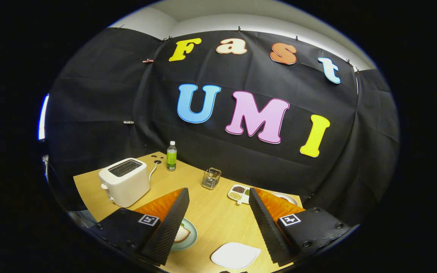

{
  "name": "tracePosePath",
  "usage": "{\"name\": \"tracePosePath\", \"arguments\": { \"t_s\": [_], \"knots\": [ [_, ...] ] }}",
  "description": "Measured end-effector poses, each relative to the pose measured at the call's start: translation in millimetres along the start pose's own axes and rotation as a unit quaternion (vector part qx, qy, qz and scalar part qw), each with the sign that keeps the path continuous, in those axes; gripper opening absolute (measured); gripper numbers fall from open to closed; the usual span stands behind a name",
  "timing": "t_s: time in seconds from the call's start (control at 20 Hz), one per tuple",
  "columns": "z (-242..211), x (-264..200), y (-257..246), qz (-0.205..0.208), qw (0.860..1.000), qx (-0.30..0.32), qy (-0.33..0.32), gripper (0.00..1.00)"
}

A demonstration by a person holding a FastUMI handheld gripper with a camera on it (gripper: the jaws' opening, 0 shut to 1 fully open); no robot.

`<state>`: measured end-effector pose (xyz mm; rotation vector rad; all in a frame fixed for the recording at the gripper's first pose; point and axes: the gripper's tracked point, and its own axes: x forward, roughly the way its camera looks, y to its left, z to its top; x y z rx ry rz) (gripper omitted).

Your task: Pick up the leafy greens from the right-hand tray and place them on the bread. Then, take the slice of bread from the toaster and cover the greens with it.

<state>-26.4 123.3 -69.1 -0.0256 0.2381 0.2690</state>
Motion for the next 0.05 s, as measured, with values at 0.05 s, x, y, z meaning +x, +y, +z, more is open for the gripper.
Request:
{"name": "tracePosePath", "arguments": {
  "t_s": [0.05],
  "knots": [
    [-1.1,0.3,-0.6,-0.001,1.000,0.001,0.001,0.99]
  ]
}}
